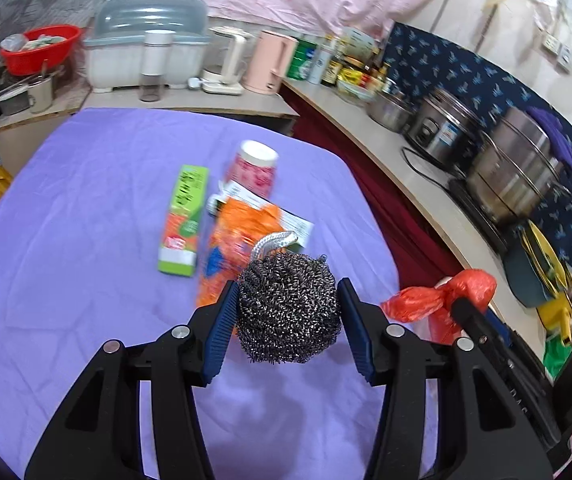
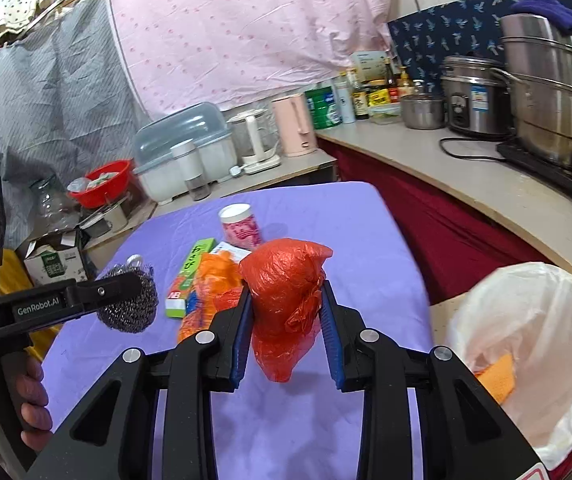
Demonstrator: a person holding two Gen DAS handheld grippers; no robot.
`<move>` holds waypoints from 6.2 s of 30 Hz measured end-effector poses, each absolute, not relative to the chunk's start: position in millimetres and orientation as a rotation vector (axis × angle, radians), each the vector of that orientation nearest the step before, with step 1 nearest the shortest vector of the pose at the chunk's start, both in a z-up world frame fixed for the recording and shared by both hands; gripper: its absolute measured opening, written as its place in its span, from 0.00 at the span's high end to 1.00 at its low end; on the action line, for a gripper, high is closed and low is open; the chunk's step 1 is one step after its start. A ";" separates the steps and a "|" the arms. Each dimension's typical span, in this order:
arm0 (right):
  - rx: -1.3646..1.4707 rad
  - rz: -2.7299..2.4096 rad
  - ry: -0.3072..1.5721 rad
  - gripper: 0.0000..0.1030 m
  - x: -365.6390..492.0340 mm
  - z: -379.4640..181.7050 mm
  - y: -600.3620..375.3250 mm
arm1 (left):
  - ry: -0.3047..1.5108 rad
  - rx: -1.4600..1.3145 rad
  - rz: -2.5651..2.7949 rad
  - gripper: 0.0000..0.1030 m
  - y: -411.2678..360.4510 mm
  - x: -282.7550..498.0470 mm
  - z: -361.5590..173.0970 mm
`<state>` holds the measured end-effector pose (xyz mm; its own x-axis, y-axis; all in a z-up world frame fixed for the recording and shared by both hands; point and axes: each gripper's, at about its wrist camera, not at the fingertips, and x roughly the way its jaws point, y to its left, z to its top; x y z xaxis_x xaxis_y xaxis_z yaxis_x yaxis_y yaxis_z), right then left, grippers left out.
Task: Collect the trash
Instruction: 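Carry the scrubber and red bag over the bin and open both tools, then move both open tools back to the remaining trash on the table, then grasp the orange snack bag with the left tool and lift it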
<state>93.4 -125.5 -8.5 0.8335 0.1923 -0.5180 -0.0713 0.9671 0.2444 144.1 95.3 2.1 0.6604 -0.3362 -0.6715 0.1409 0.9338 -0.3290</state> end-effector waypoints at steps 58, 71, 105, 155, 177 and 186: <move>0.426 -0.275 0.590 0.71 4.0 -65.5 -338.4 | 0.933 0.108 -0.653 0.53 -191.9 97.6 -46.7; 0.406 -0.306 0.593 0.65 8.6 -67.8 -336.5 | 0.952 0.109 -0.636 0.51 -195.9 104.9 -54.5; 0.320 -0.201 0.559 0.50 32.1 -35.3 -275.6 | 0.900 -0.033 -0.456 0.35 -88.7 128.6 -34.9; 0.209 0.077 0.720 0.50 167.2 -72.4 -121.2 | 1.012 -0.206 -0.123 0.22 95.0 233.6 -119.0; 0.194 0.117 0.730 0.50 171.1 -73.2 -104.6 | 0.950 -0.223 -0.150 0.76 112.4 207.2 -78.5; 0.146 0.181 0.736 0.50 189.5 -71.6 -86.8 | 0.918 -0.266 -0.079 0.76 148.1 204.7 -57.0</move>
